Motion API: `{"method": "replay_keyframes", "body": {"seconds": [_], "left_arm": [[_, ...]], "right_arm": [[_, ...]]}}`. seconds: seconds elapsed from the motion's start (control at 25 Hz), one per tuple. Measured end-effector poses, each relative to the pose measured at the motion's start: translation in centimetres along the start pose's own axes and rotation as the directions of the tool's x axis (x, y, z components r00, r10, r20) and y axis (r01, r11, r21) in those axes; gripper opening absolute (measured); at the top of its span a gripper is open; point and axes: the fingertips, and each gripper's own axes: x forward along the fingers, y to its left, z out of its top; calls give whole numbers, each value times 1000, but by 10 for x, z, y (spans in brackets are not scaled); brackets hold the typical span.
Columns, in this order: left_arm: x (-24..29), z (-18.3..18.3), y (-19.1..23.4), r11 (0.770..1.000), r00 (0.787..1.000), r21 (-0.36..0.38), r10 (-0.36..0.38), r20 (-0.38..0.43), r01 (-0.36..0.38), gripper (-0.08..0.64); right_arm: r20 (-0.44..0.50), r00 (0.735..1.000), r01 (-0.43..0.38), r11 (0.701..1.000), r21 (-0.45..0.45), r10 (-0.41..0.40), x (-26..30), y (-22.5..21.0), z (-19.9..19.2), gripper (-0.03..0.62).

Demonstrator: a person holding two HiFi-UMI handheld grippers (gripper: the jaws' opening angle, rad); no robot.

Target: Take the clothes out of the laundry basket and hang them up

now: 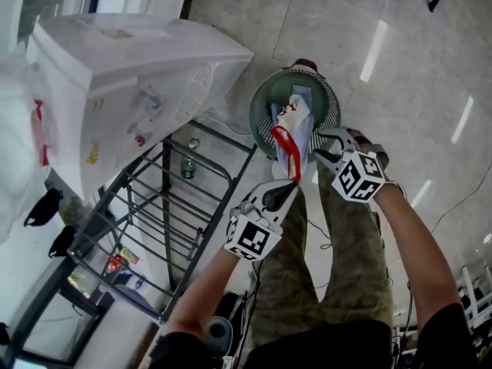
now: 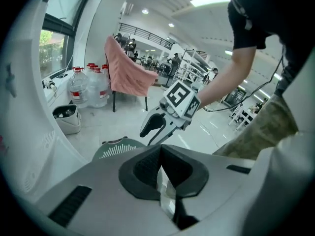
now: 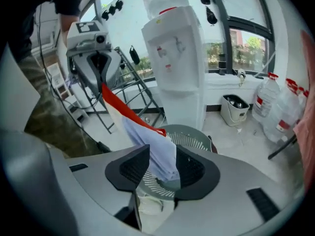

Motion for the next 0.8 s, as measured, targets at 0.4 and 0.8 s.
{"method": "replay_keyframes", "body": {"seconds": [0.4, 0.8], "left_arm": [[-50, 44, -38, 999, 997, 20, -46, 56, 45, 5], [-69, 64, -62, 994, 990, 66, -91, 108, 84, 5]], "right_arm": [[-79, 994, -88, 977, -194, 74, -7, 32, 33, 167], [-220, 972, -187, 845, -501, 84, 2, 62, 50, 137]]}}
